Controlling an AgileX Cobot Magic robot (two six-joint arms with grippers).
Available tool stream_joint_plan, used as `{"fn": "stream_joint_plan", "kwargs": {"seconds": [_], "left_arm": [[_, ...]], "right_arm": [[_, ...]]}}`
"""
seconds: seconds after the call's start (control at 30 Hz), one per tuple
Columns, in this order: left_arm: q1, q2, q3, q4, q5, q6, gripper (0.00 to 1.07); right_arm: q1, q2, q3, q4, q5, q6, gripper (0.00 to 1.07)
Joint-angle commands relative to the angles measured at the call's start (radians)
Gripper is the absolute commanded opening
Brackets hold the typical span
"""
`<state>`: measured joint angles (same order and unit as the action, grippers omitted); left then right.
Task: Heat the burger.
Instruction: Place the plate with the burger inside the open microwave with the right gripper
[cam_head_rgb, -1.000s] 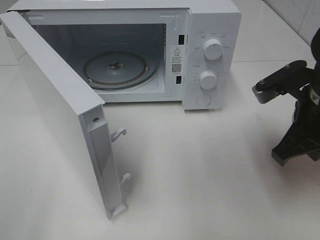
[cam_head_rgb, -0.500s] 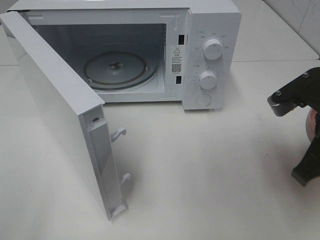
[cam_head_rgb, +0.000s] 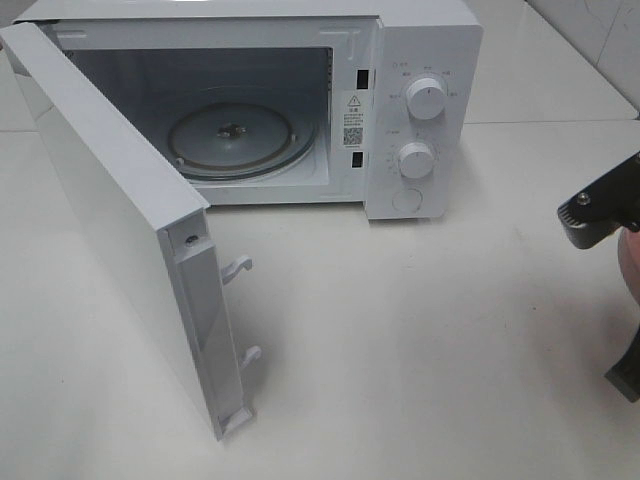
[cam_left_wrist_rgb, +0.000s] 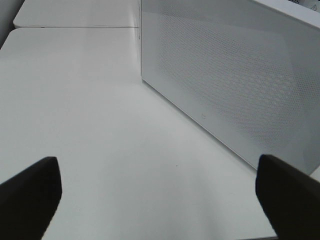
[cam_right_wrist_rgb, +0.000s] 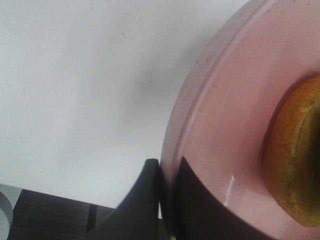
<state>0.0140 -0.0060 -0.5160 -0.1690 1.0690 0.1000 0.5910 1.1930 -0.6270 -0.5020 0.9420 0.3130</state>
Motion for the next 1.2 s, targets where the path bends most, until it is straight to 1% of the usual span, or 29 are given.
{"fn": "stream_joint_plan", "kwargs": {"seconds": [0.03, 0.1, 0.2, 0.23, 0.3, 0.37, 0.43, 0.73, 0.9, 1.2], "left_arm": [[-0.005, -0.003, 0.001, -0.005, 0.002, -0.005, 0.98], [-0.005, -0.003, 0.001, -0.005, 0.002, -0.005, 0.98], [-0.005, -0.003, 0.001, -0.005, 0.002, -0.005, 0.98], [-0.005, -0.003, 0.001, -0.005, 0.002, -0.005, 0.98], [-0.005, -0.003, 0.001, -0.005, 0.002, -0.005, 0.98], [-0.005, -0.003, 0.001, -0.005, 0.002, -0.005, 0.98], [-0.005, -0.003, 0.001, -0.005, 0.002, -0.005, 0.98], [-0.005, -0.003, 0.001, -0.005, 0.002, -0.005, 0.98], [-0.005, -0.003, 0.001, -0.005, 0.002, -0.005, 0.98], [-0.005, -0.003, 0.001, -0.005, 0.002, -0.005, 0.98]], "right_arm": [[0.038, -0.011, 0.001, -0.079, 0.021, -0.009, 0.00], [0.082, -0.011, 0.001, -0.089, 0.014, -0.009, 0.00], [0.092, -0.011, 0.001, -0.094, 0.013, -0.009, 0.00], [0.115, -0.011, 0.001, -0.099, 0.013, -0.014, 0.00], [0.124, -0.011, 0.001, -0.100, 0.013, -0.017, 0.00], [0.163, -0.011, 0.001, -0.101, 0.013, -0.052, 0.00], [0.170, -0.011, 0.001, -0.101, 0.013, -0.065, 0.00], [0.259, -0.011, 0.001, -0.101, 0.005, -0.230, 0.00], [0.280, -0.011, 0.001, -0.102, -0.020, -0.319, 0.00], [0.280, -0.011, 0.001, -0.102, -0.096, -0.468, 0.00]]}}
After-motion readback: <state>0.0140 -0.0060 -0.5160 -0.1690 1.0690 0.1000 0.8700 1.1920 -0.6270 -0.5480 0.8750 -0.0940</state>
